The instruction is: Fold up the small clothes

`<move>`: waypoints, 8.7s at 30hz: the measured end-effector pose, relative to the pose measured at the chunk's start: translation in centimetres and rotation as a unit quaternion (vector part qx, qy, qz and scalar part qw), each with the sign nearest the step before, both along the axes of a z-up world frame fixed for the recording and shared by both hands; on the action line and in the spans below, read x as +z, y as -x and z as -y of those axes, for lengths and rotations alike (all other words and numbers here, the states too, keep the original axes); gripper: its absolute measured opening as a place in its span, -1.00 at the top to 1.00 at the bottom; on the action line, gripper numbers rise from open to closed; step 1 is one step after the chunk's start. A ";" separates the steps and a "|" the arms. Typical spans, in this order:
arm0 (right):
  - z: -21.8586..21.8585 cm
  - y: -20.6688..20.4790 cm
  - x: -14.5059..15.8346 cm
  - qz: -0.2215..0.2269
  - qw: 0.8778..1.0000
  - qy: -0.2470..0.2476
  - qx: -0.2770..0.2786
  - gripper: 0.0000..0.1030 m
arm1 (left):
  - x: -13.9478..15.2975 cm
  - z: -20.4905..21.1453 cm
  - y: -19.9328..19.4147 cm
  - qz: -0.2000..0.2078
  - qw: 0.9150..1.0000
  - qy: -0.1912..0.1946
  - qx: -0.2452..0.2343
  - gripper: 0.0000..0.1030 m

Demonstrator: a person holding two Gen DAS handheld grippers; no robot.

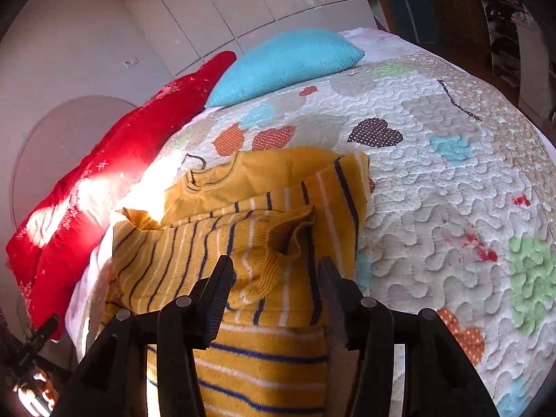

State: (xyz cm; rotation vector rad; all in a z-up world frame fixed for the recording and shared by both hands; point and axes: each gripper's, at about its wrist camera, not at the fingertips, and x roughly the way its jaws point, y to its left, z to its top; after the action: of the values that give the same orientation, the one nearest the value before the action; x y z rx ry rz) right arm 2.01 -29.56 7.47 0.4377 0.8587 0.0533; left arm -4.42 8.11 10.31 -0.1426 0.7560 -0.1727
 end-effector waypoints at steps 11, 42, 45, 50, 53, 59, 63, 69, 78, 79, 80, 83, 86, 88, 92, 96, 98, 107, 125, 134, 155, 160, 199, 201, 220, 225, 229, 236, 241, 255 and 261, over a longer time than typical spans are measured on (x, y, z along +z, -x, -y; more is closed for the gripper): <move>3.1 -1.3 -2.8 -0.045 0.998 0.025 -0.047 0.69 | -4.9 2.4 -12.2 -0.068 0.997 -0.024 0.011 -0.15; -3.2 20.0 -7.6 -0.084 0.962 -0.214 0.145 -0.15 | -9.4 -3.7 5.8 -0.116 0.981 0.158 -0.012 -0.28; -4.5 21.2 -9.4 -0.109 0.957 -0.223 0.153 -0.15 | -11.1 -3.7 8.0 -0.137 0.971 0.194 -0.026 -0.28; -5.2 21.6 -10.0 -0.111 0.957 -0.224 0.148 -0.15 | -12.8 -2.6 9.6 -0.154 0.971 0.174 -0.050 -0.28; -5.7 21.5 -10.2 -0.117 0.957 -0.217 0.153 -0.14 | -13.5 -1.9 9.6 -0.171 0.965 0.188 -0.064 -0.17; -7.1 21.2 -9.7 -0.123 0.952 -0.221 0.174 0.70 | -12.3 -2.4 10.6 -0.177 0.953 0.235 -0.070 0.78; -6.2 20.2 -5.3 -0.062 0.945 -0.265 0.182 0.72 | -6.2 -3.4 11.2 -0.117 0.953 0.266 -0.086 0.78; -2.6 12.7 2.6 0.054 0.954 -0.250 0.157 0.73 | 2.0 -2.7 3.2 -0.022 0.965 0.247 -0.080 0.78; 1.7 -6.2 -0.5 0.007 0.972 -0.229 0.054 0.68 | -0.8 3.1 -18.0 -0.082 0.986 0.142 -0.033 0.77; 2.5 -7.5 -1.5 -0.009 0.971 -0.235 0.040 0.68 | -1.8 3.4 -19.4 -0.097 0.985 0.137 -0.027 0.76; 3.1 -8.6 -2.7 -0.022 0.967 -0.252 0.028 0.67 | -2.8 3.4 -20.7 -0.113 0.983 0.143 -0.018 0.76; 6.3 -10.0 -5.6 -0.025 0.935 -0.353 -0.010 0.12 | -4.4 2.0 -22.1 -0.137 0.968 0.211 -0.005 0.58; 8.3 -10.1 -7.0 -0.002 0.914 -0.403 -0.048 -0.11 | -4.2 0.6 -22.9 -0.123 0.961 0.248 0.000 0.16; 9.2 -10.2 -7.3 0.007 0.907 -0.415 -0.066 -0.25 | -3.5 -0.4 -23.5 -0.110 0.958 0.264 0.005 -0.15; 10.5 -10.4 -6.7 0.012 0.912 -0.397 -0.100 -0.46 | -2.1 -1.7 -23.6 -0.088 0.967 0.236 0.030 -0.36; 8.4 -8.9 -3.5 0.015 0.951 -0.302 -0.055 -0.48 | -2.1 -1.6 -22.5 -0.092 0.984 0.149 0.020 -0.36; 6.2 -7.8 -1.9 0.009 0.975 -0.222 -0.015 -0.48 | -2.6 -1.7 -20.9 -0.100 0.990 0.102 0.011 -0.36; 1.4 -3.3 -3.2 -0.038 0.997 0.019 0.072 -0.15 | -7.1 -2.7 -15.7 -0.127 0.988 -0.081 -0.014 -0.36; -21.6 -15.0 -0.3 -0.057 0.975 0.068 0.202 0.28 | -9.8 -7.1 -12.0 -0.047 0.992 0.096 0.061 -0.35; -30.0 -26.1 -4.1 -0.098 0.961 0.167 0.196 0.29 | -10.0 -8.1 -11.6 -0.033 0.989 0.134 0.056 -0.35; -1.0 -12.2 -2.6 -0.151 0.975 0.164 0.008 -0.04 | -10.2 -8.4 -11.7 -0.035 0.987 0.149 0.054 -0.36; 3.9 -6.8 0.2 -0.089 0.993 0.071 -0.038 -0.07 | -10.3 -8.2 -11.9 -0.040 0.988 0.139 0.055 -0.36; -35.8 -14.8 -3.0 -0.104 0.944 0.226 0.217 -0.54 | -8.4 -16.4 -6.9 0.018 0.970 0.201 0.132 -0.36; -37.3 -15.2 -4.4 -0.114 0.931 0.280 0.206 -0.59 | -8.5 -17.3 -6.6 0.021 0.967 0.212 0.140 -0.36; -36.4 -14.0 -4.4 -0.103 0.925 0.322 0.176 -0.06 | -8.1 -16.4 -6.6 0.026 0.969 0.208 0.129 -0.36; -39.6 -14.0 -5.7 -0.086 0.883 0.418 0.192 0.21 | -7.9 -15.7 -6.7 0.028 0.974 0.191 0.122 -0.36; -38.2 -13.3 -3.9 -0.070 0.907 0.368 0.193 0.66 | -7.9 -15.8 -6.9 0.027 0.971 0.201 0.124 -0.36; -23.5 -10.2 4.0 -0.020 0.971 0.209 0.112 0.72 | -7.3 -14.0 -7.0 0.037 0.976 0.182 0.112 -0.36; -8.3 -5.6 4.1 -0.019 0.988 0.151 -0.004 0.72 | -7.1 -11.9 -7.1 0.038 0.979 0.182 0.081 -0.36; 3.3 1.9 3.8 0.065 0.997 -0.008 -0.034 0.08 | -2.8 4.0 -7.1 0.001 0.993 0.060 -0.101 -0.44; -3.2 0.2 5.2 0.069 0.995 0.024 0.075 0.31 | -3.7 8.5 -7.8 -0.033 0.995 0.038 -0.090 -0.44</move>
State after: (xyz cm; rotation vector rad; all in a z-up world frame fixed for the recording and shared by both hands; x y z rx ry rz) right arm 1.82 -26.41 12.66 0.3202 0.7543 0.1978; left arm 3.36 -0.42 6.58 -0.1530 0.8280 -0.3694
